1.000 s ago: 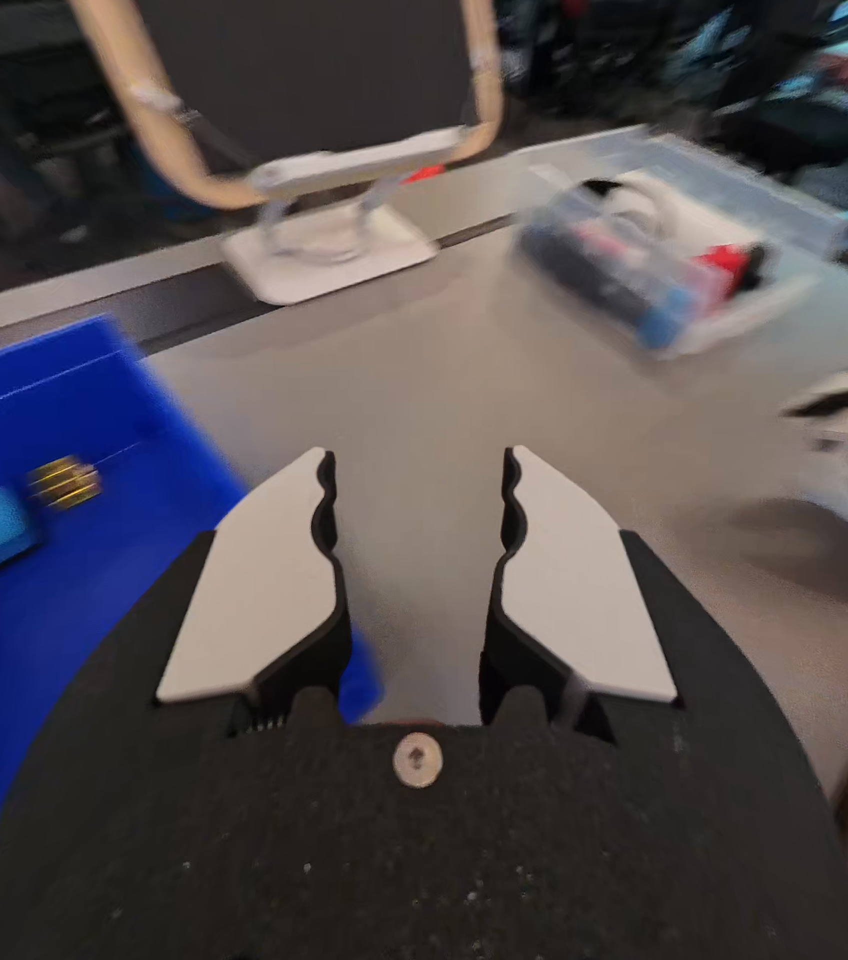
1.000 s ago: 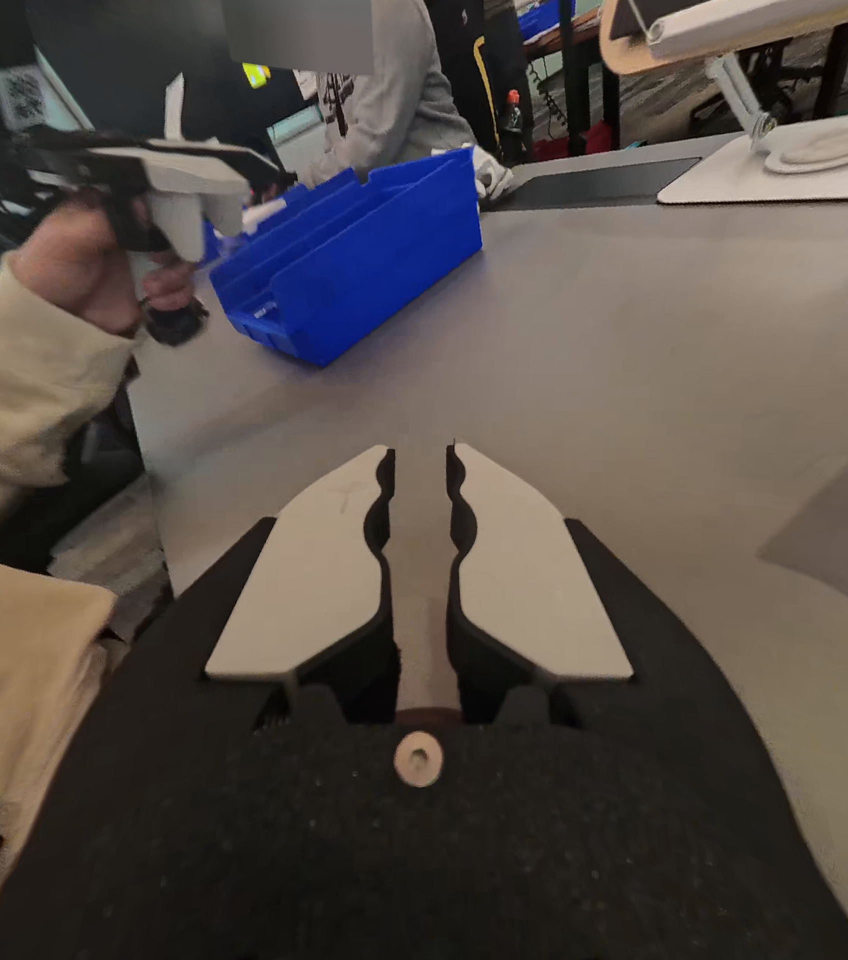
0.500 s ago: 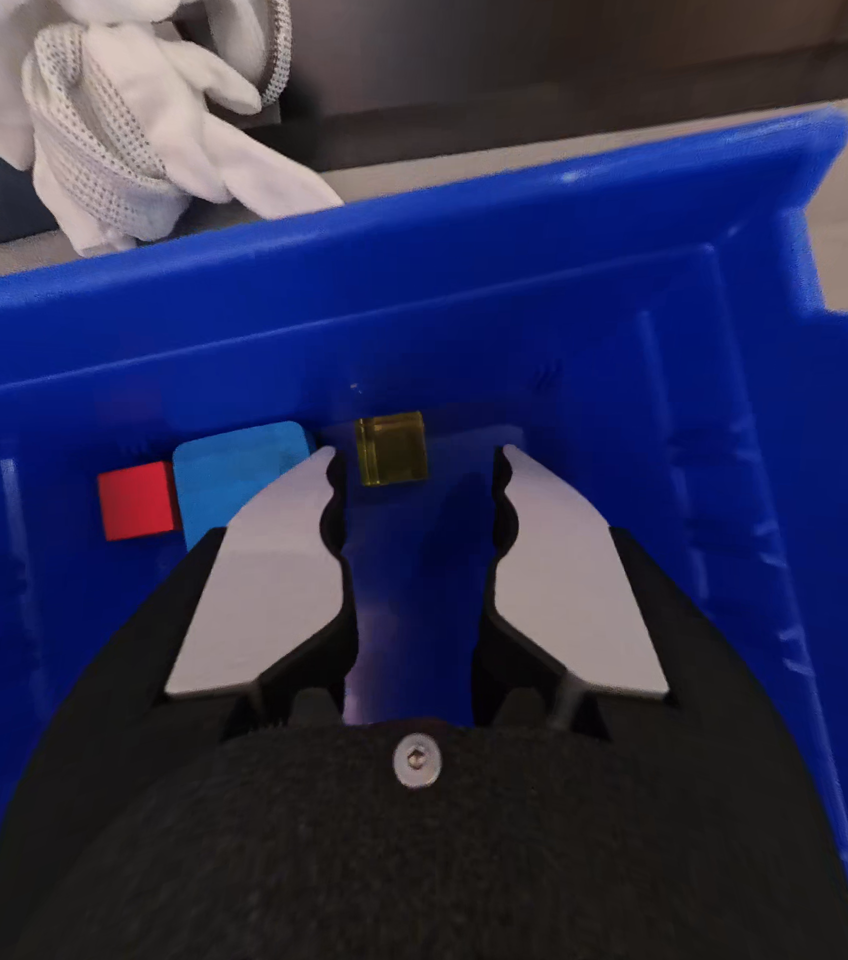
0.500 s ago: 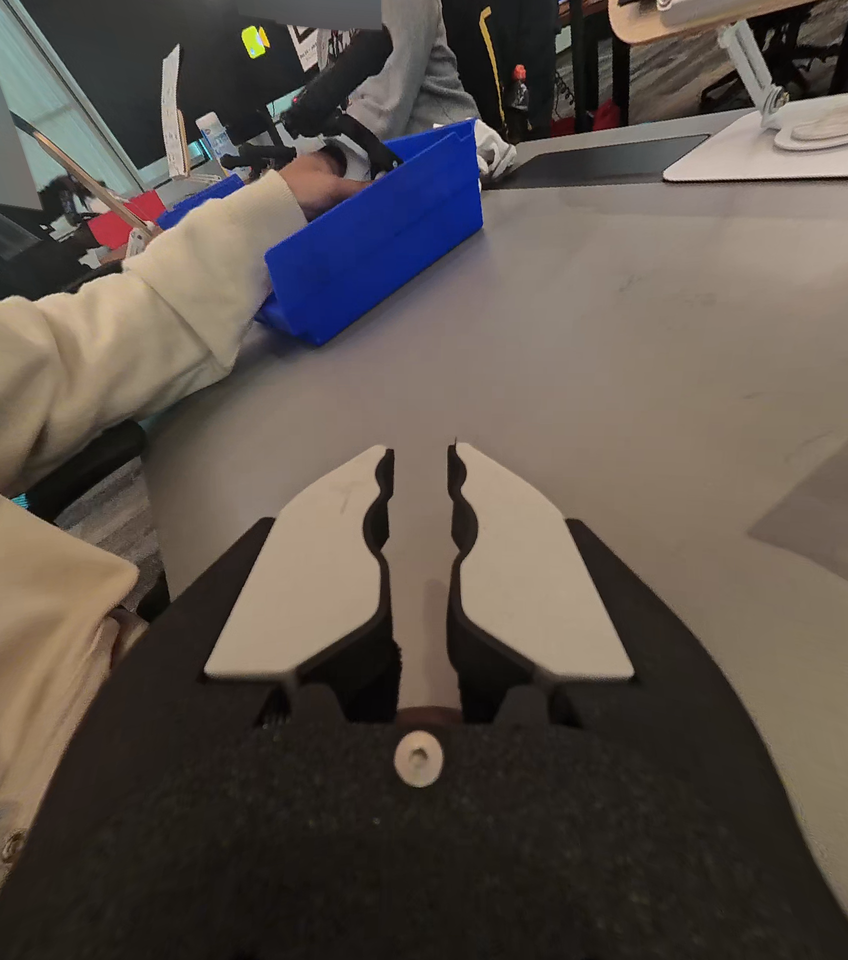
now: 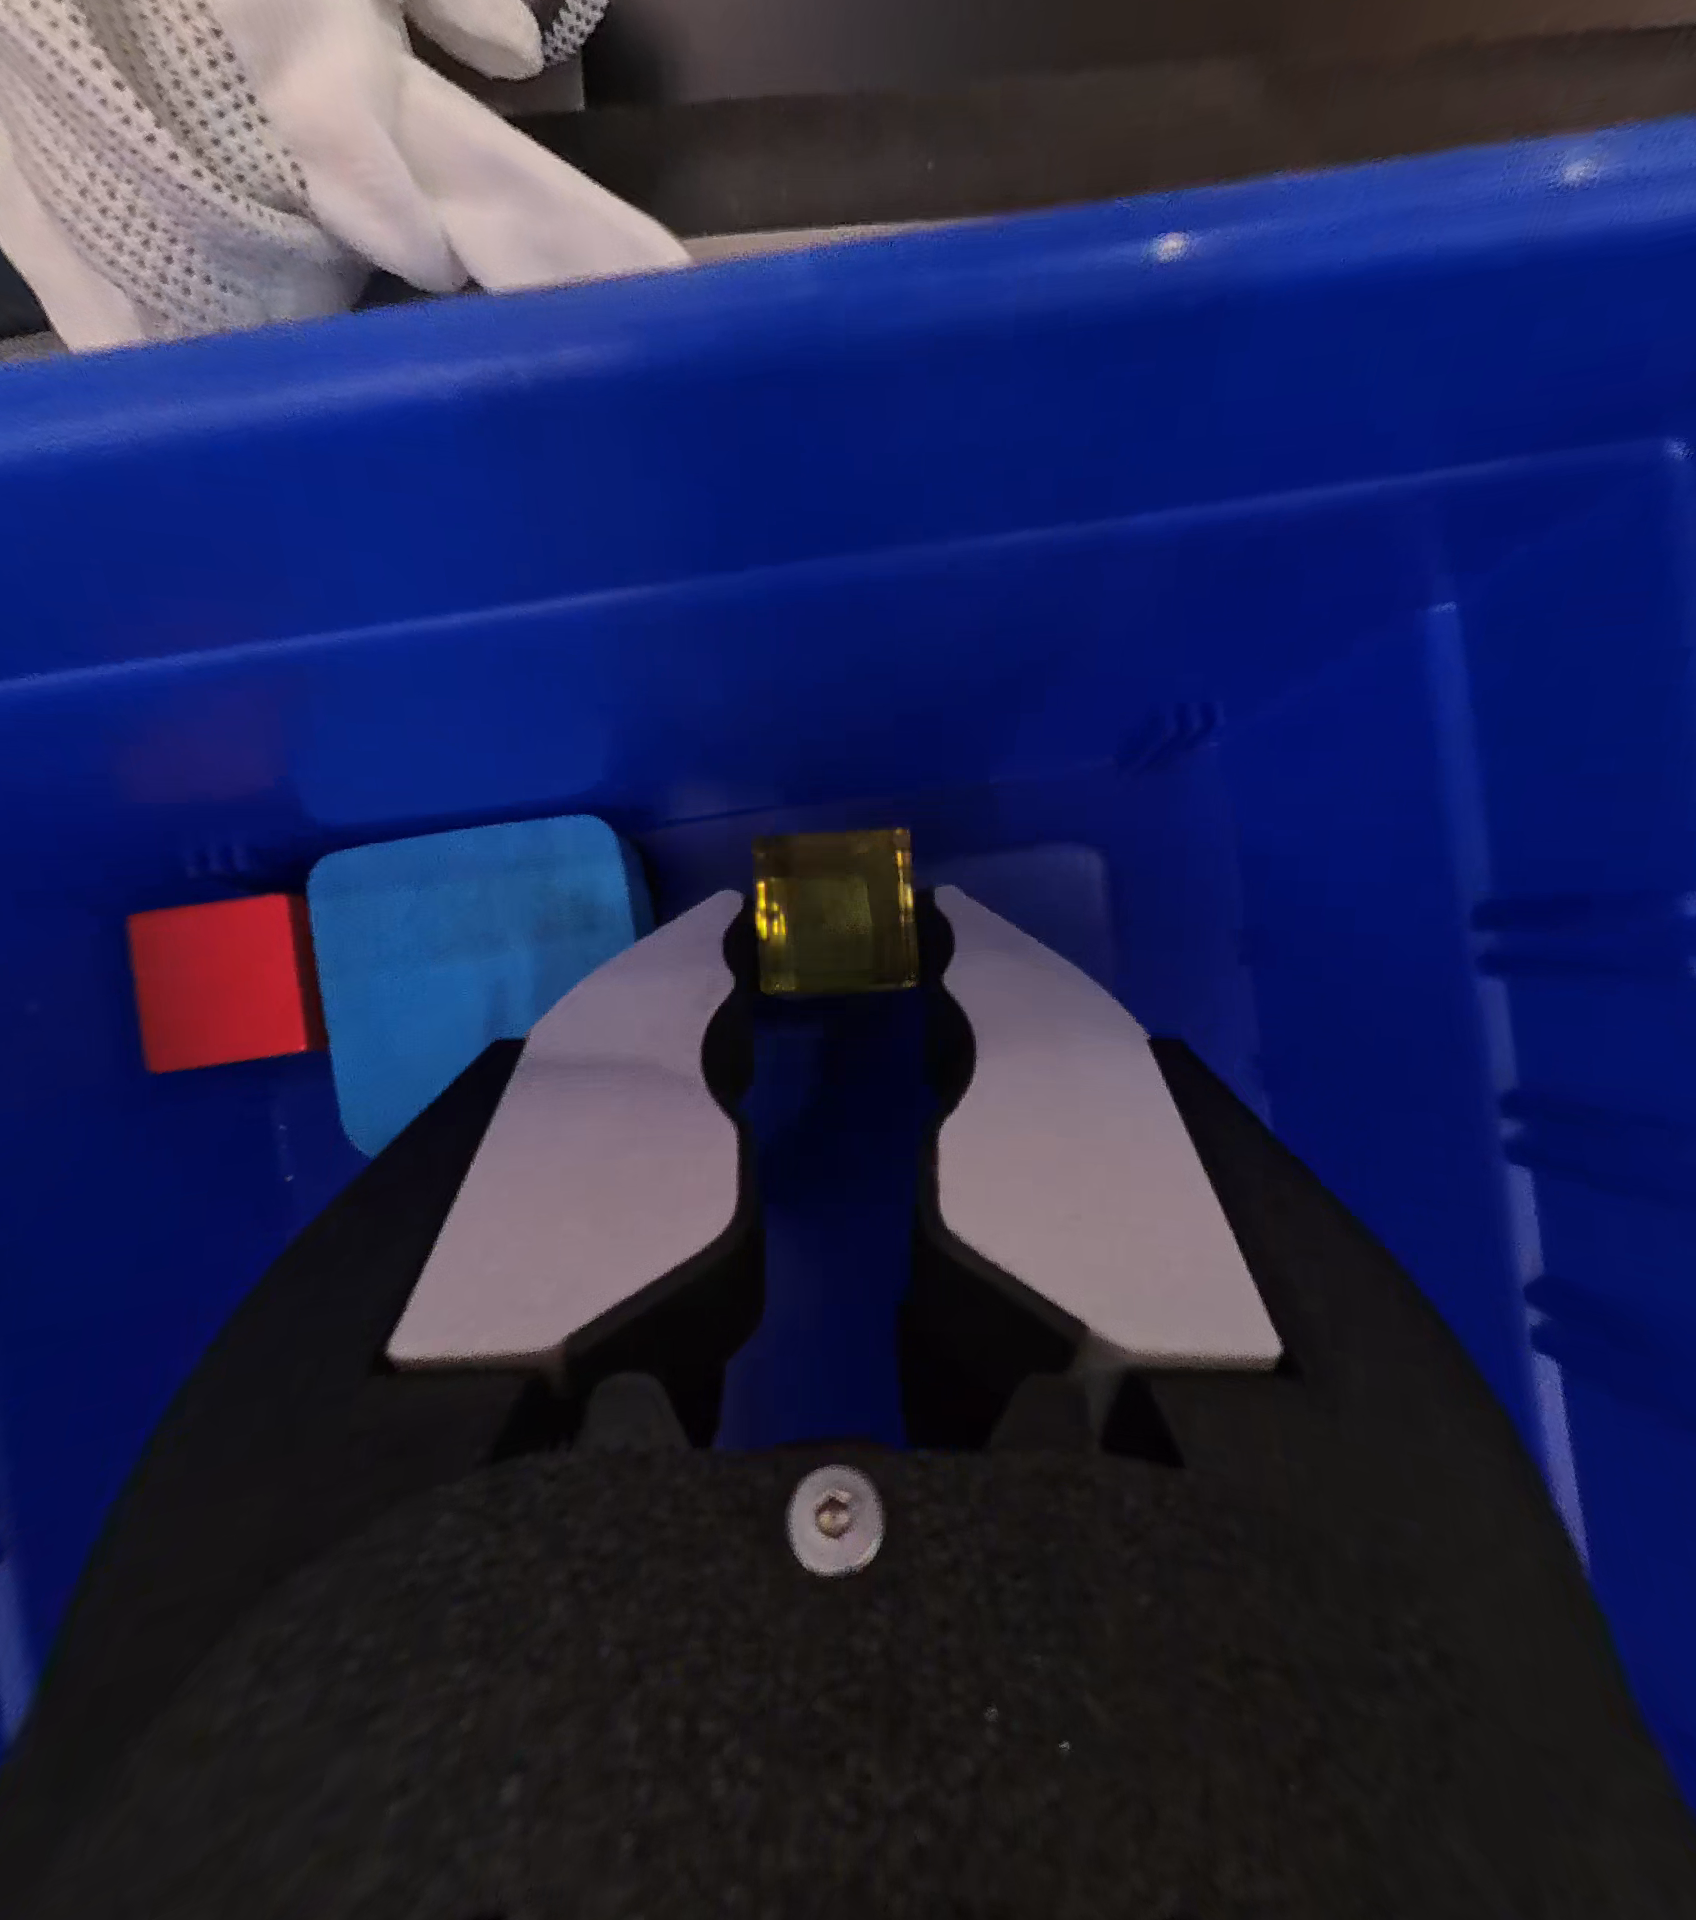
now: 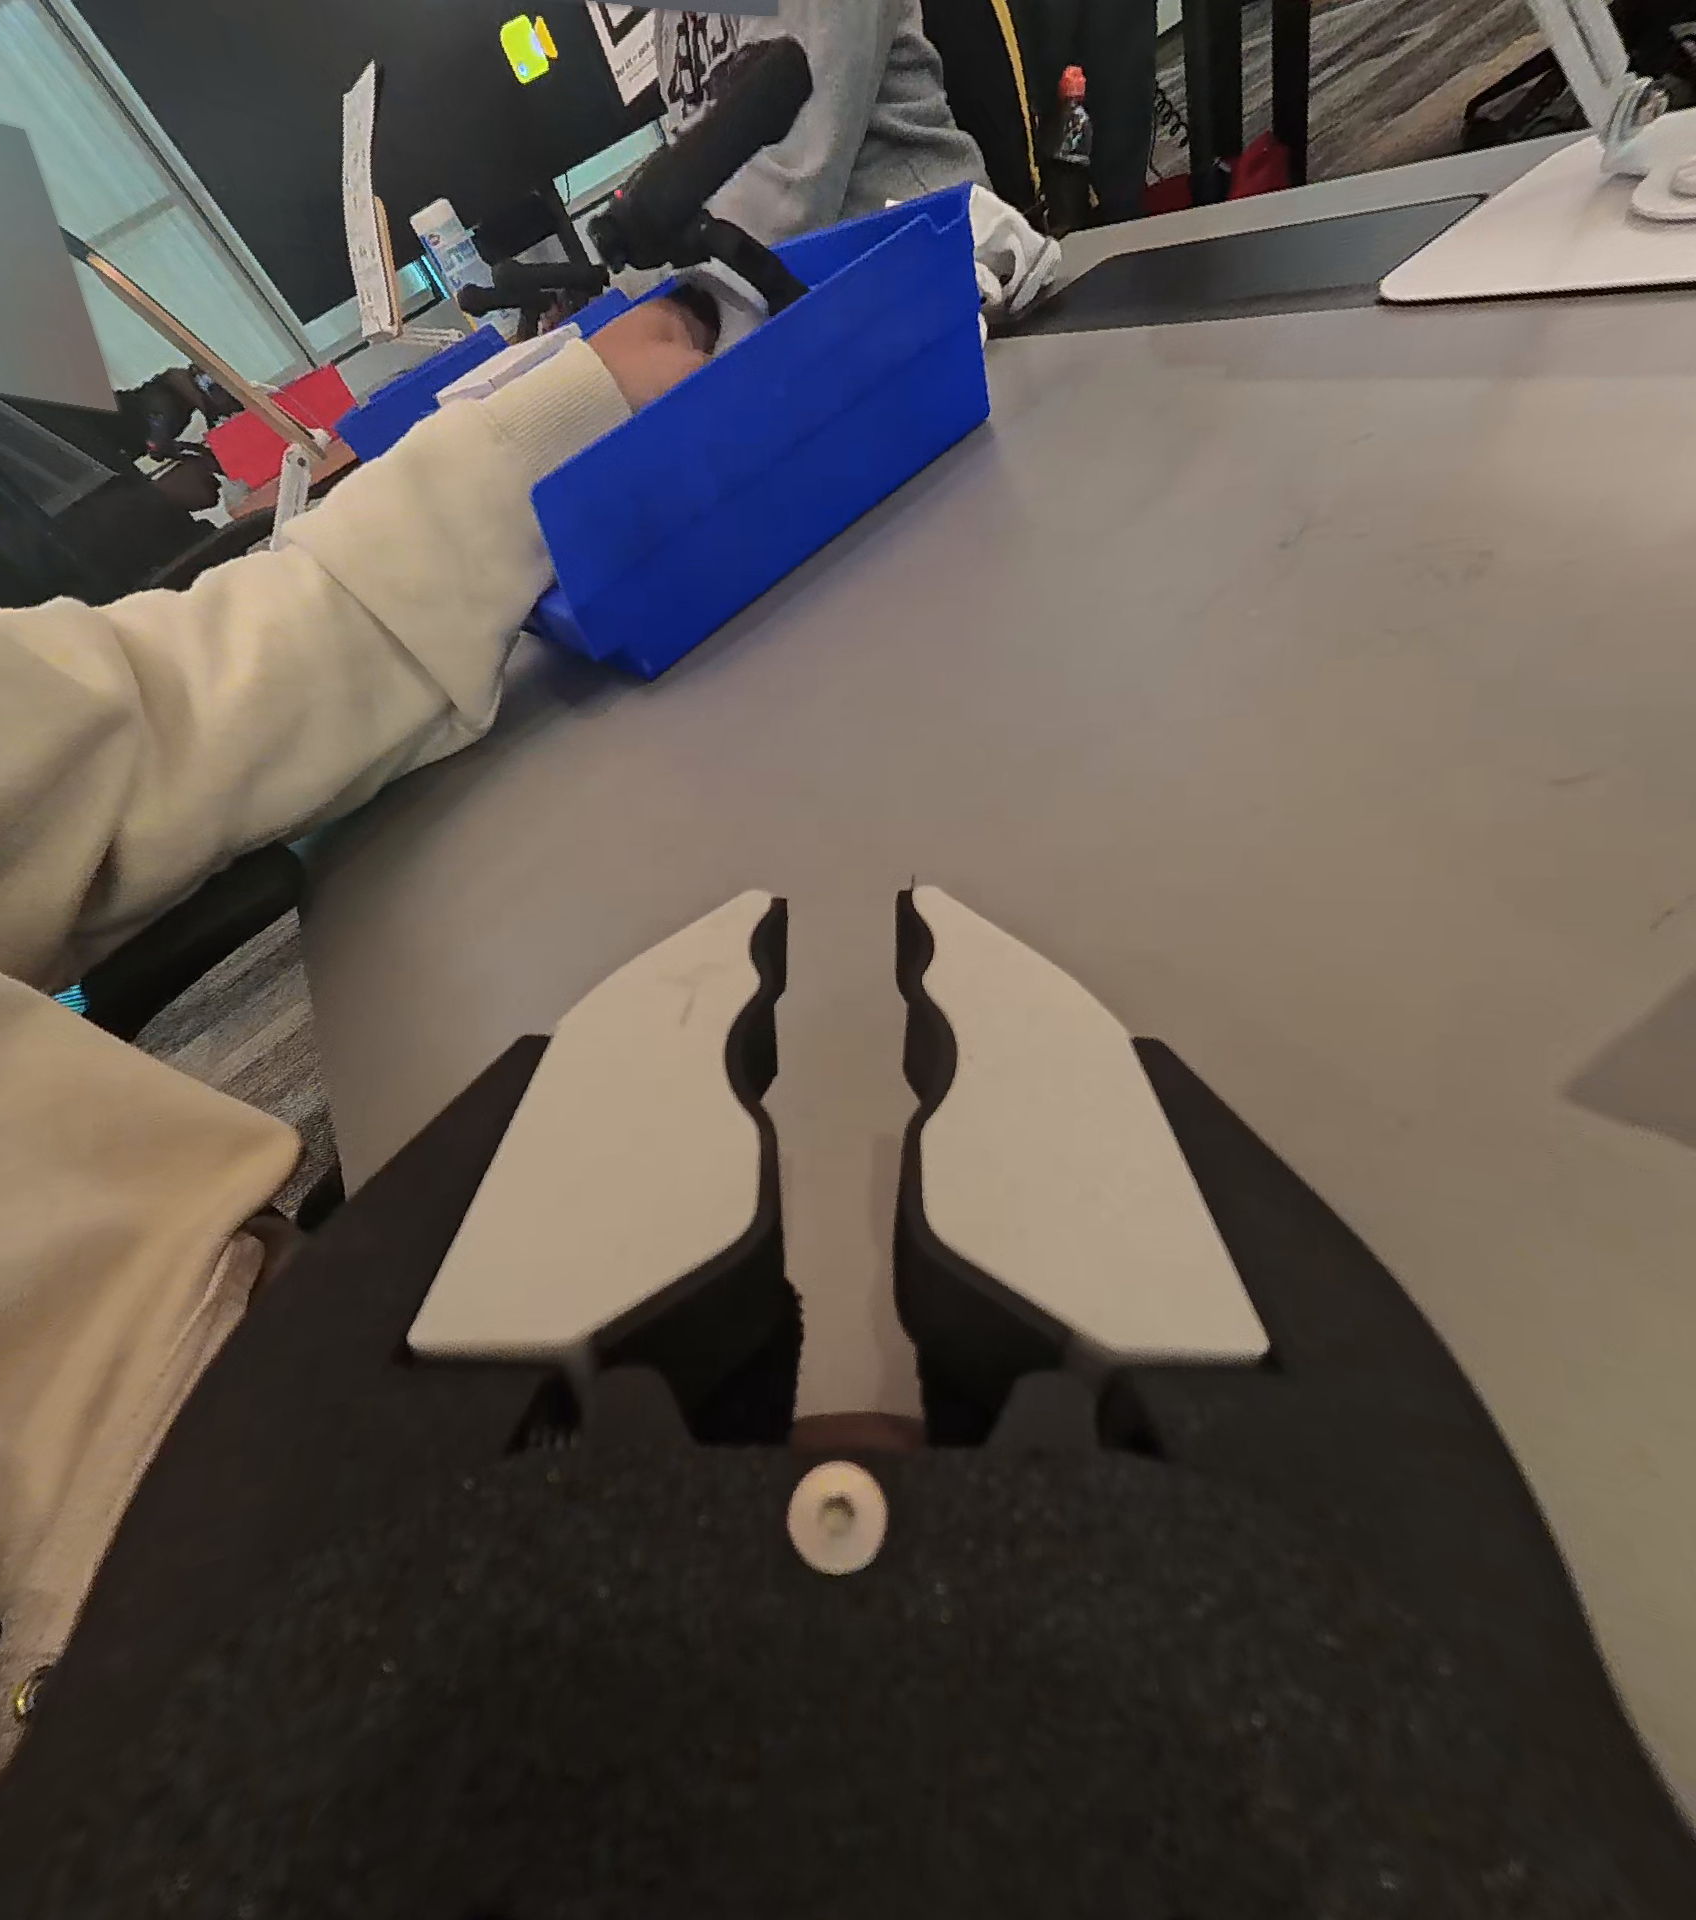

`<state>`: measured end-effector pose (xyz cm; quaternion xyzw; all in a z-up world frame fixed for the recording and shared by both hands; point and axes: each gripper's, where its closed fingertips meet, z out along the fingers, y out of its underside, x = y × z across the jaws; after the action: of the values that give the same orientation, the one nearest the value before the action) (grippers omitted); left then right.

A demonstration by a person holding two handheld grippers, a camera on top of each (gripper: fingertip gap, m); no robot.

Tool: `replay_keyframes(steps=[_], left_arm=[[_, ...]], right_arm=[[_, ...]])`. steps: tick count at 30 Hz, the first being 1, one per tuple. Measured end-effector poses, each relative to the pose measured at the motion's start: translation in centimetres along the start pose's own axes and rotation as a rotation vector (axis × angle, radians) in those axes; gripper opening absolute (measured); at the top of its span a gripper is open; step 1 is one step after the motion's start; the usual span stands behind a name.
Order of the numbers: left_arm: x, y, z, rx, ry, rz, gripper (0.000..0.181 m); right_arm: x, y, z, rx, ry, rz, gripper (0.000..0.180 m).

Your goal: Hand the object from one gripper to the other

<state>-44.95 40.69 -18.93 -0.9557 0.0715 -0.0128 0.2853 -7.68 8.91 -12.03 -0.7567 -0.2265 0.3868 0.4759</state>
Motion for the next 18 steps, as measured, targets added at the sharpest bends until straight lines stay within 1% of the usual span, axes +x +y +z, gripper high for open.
replay_keyframes(steps=[2, 5, 8, 11, 12, 14, 16, 18], left_arm=[[0.1, 0.2, -0.7, 0.007, -0.006, 0.000, 0.028], [0.7, -0.3, -3.2, 0.061, -0.011, 0.014, 0.028], [1.8, -1.4, -7.1, 0.146, -0.016, 0.036, 0.028], [3.8, -3.0, -12.2, 0.265, 0.005, 0.056, 0.028], [5.0, -3.6, -14.2, 0.312, 0.042, 0.058, 0.028], [8.3, -5.2, -18.7, 0.423, 0.172, 0.042, 0.028], [12.3, -6.7, -23.5, 0.526, 0.361, 0.009, 0.028], [16.5, -8.2, -28.2, 0.600, 0.592, -0.034, 0.028]], right_arm=[[-0.1, 0.1, 0.2, -0.005, -0.006, -0.003, 0.020], [0.6, 0.3, 0.9, -0.051, 0.007, -0.059, 0.022], [0.7, -0.4, 2.2, -0.072, -0.020, -0.147, 0.025], [0.3, -2.1, 3.7, -0.086, -0.073, -0.257, 0.028], [0.0, -3.3, 4.2, -0.082, -0.092, -0.291, 0.029], [-0.6, -6.6, 5.1, -0.058, -0.110, -0.388, 0.032], [-1.0, -11.3, 5.9, -0.005, -0.093, -0.491, 0.038], [-1.6, -16.8, 6.7, 0.071, -0.072, -0.577, 0.048]])
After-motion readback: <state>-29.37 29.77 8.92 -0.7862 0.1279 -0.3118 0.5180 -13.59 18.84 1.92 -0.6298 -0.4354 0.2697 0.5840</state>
